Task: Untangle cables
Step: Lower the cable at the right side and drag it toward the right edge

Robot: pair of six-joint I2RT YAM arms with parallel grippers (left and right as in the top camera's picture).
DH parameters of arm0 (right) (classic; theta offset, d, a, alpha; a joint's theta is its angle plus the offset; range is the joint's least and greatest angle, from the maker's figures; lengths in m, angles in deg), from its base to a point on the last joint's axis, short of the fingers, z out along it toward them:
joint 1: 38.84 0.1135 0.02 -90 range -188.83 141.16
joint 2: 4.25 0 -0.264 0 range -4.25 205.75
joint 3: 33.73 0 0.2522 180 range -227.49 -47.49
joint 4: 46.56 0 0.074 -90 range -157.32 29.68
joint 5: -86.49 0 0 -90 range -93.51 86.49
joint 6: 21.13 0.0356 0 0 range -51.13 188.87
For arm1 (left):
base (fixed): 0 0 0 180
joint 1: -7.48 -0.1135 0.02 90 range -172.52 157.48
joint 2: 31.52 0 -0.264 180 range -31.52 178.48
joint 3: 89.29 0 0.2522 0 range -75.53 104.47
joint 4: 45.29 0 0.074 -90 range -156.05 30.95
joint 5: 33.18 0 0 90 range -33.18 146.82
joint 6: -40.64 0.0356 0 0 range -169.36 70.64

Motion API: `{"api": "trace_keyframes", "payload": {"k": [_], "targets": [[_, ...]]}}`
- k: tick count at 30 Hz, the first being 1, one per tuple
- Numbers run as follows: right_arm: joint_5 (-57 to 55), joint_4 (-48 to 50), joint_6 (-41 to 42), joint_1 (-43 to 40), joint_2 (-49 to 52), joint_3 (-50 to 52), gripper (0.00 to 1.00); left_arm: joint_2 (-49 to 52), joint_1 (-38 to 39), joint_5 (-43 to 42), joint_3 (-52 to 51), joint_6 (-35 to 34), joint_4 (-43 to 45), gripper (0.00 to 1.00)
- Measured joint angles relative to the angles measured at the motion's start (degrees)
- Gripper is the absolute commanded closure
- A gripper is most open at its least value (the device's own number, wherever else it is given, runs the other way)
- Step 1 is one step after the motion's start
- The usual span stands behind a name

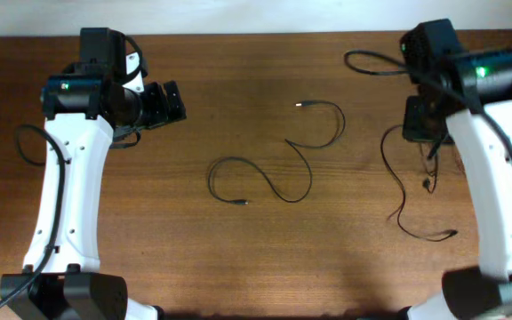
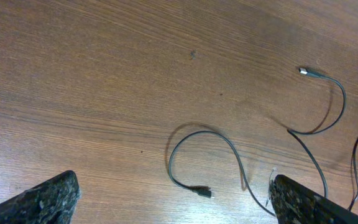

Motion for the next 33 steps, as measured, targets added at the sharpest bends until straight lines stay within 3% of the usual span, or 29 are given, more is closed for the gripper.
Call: {"api": "trace_keyframes", "payload": {"k": [9,20,24,27,33], "targets": [[4.85,1.57,1.09,-8.81,7.63,7.3,0.96,0.0,0.0,0.0,0.0,0.0,-0.04,0.01],[7.02,18.67,1.29,-12.11,8.37,32.3,0.87,0.0,0.0,0.0,0.0,0.0,0.0,0.01],[10.08,24.83,1.31,-12.11,8.37,40.13,0.77,0.0,0.0,-0.02,0.0,-0.02,0.0,0.01],[11.67,28.26,1.4,-12.11,8.44,45.83,0.64,0.0,0.0,0.0,0.0,0.0,-0.04,0.01],[17.51,29.55,0.35,-12.11,8.44,47.95,0.5,0.0,0.0,0.0,0.0,0.0,0.0,0.01]]}}
